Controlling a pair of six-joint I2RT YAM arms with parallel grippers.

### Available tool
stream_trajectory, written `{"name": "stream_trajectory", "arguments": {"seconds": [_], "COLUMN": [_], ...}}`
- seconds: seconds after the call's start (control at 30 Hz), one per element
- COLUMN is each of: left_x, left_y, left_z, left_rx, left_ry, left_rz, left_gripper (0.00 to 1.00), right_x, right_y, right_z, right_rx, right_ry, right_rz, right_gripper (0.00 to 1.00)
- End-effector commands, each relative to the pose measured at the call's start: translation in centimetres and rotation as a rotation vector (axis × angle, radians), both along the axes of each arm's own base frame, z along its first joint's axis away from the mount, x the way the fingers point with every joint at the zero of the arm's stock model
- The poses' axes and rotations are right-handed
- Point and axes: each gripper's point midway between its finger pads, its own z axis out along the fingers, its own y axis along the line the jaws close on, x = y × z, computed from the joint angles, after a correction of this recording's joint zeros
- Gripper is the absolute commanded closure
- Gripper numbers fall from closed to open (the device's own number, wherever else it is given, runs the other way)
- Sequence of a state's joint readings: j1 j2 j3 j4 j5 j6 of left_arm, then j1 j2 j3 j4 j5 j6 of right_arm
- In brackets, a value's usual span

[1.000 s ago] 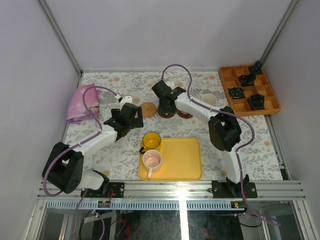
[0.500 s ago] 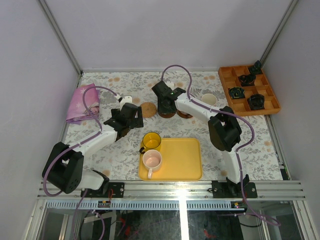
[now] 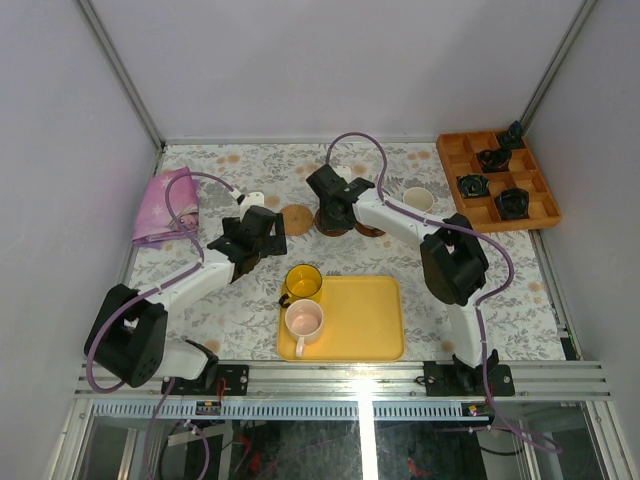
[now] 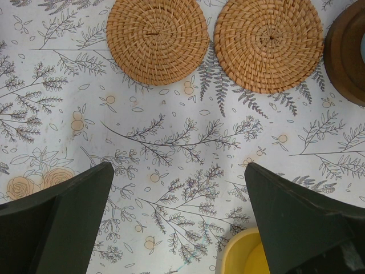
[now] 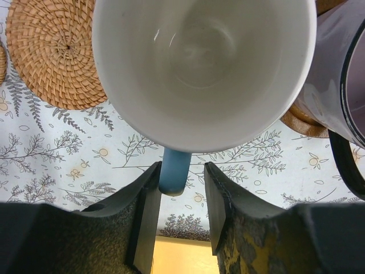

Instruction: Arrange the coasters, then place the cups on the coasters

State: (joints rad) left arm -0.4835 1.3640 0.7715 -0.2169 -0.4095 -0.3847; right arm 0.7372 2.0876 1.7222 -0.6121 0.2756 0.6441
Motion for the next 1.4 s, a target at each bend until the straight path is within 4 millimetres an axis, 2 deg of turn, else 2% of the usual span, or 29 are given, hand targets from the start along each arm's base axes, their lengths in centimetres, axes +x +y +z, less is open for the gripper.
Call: {"name": "stream_trajectory", "arguments": {"seconds": [0.0, 0.57, 0.8, 0.97, 1.1, 1.2, 1.3, 1.37], "left_x": [1.3, 1.3, 1.2, 0.8, -0.2, -1.4, -3.1, -4.5], "left_y": [-0.2, -0.1, 0.1, -0.1, -0.5, -1.1, -2.0, -3.0], "left_z": [1.5, 1.2, 1.3, 2.2, 3.3, 3.8, 3.8, 3.7], "left_rx": [-0.011, -0.004, -0.002, -0.022, -0.063, -0.098, -0.147, -0.198], "left_ry": [-0.059, -0.052, -0.053, -0.061, -0.050, -0.019, 0.031, 0.068], "left_rz": [0.008, 0.010, 0.014, 0.006, -0.023, -0.063, -0.113, -0.153], "left_gripper": [0.01, 0.01, 0.00, 0.00, 0.00, 0.00, 0.00, 0.02], "right_x": [0.9, 0.3, -0.4, -2.5, -4.7, -6.4, -7.6, -8.1], "right_y": [0.1, -0.8, -0.6, -0.6, -1.3, -2.2, -3.0, -3.7], "right_z": [3.6, 3.1, 3.3, 3.6, 4.4, 5.6, 6.2, 7.4], "right_rx": [0.060, 0.032, 0.055, 0.093, 0.103, 0.102, 0.098, 0.110], "right_ry": [-0.077, -0.067, -0.047, -0.016, -0.006, -0.020, -0.042, -0.080], "right_rz": [-0.027, -0.029, -0.005, 0.042, 0.094, 0.134, 0.171, 0.179], "right_gripper": [0.58, 0.58, 0.57, 0.52, 0.41, 0.36, 0.35, 0.36]}}
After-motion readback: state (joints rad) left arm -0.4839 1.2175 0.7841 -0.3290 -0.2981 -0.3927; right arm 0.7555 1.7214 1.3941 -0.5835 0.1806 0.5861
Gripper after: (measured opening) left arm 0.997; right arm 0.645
